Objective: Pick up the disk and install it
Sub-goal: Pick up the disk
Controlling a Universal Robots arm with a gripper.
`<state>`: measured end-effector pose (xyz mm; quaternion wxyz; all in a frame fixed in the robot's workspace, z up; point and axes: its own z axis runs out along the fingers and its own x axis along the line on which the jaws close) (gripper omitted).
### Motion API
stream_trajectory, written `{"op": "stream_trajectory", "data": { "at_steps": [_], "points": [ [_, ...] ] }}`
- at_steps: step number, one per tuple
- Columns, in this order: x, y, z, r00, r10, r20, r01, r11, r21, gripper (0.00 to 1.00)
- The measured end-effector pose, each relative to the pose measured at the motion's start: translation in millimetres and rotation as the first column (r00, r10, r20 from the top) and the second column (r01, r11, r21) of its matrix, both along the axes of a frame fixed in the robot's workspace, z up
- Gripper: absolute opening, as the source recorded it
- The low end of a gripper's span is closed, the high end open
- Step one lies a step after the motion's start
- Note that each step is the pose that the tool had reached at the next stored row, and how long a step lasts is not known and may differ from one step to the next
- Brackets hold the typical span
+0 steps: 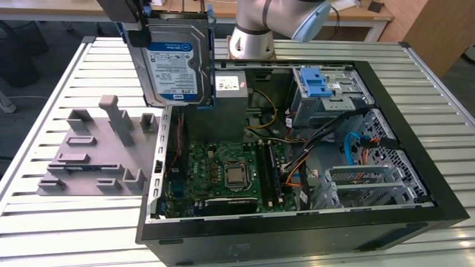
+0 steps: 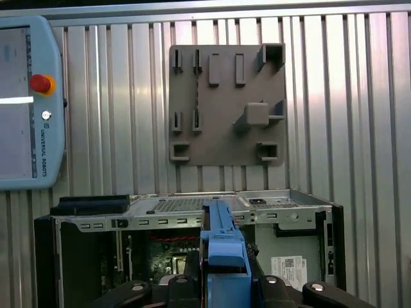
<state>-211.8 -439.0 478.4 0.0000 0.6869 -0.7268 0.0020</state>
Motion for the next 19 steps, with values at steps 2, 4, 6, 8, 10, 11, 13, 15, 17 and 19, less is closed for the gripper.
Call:
{"op": "stream_trajectory", "data": {
  "at_steps": [2, 4, 6, 8, 10, 11, 13, 15, 17, 19],
  "points": [
    [6.0, -0.2, -0.1, 1.0, 0.0, 0.0, 0.0, 1.0, 0.0001, 0.36],
    [11.9, -0.4, -0.1, 1.0, 0.0, 0.0, 0.0, 1.0, 0.0001, 0.36],
    [17.7, -0.5, -0.1, 1.0, 0.0, 0.0, 0.0, 1.0, 0.0002, 0.36],
    [23.3, -0.8, 0.0, 1.0, 0.0, 0.0, 0.0, 1.0, 0.0, 0.36],
    [28.2, -0.9, -0.1, 1.0, 0.0, 0.0, 0.0, 1.0, 0.0001, 0.36],
    [31.1, -1.0, 0.0, 1.0, 0.0, 0.0, 0.0, 1.0, 0.0, 0.36],
    [35.8, -1.1, -0.1, 1.0, 0.0, 0.0, 0.0, 1.0, 0.0001, 0.36],
    [41.2, -1.2, -0.1, 1.0, 0.0, 0.0001, 0.0, 1.0, 0.0001, 0.36],
    [46.6, -1.3, -0.1, 1.0, 0.0, 0.0, 0.0, 1.0, 0.0001, 0.36],
    [52.2, -1.3, 0.0, 1.0, 0.0, 0.0, 0.0, 1.0, 0.0001, 0.36]
  ]
}}
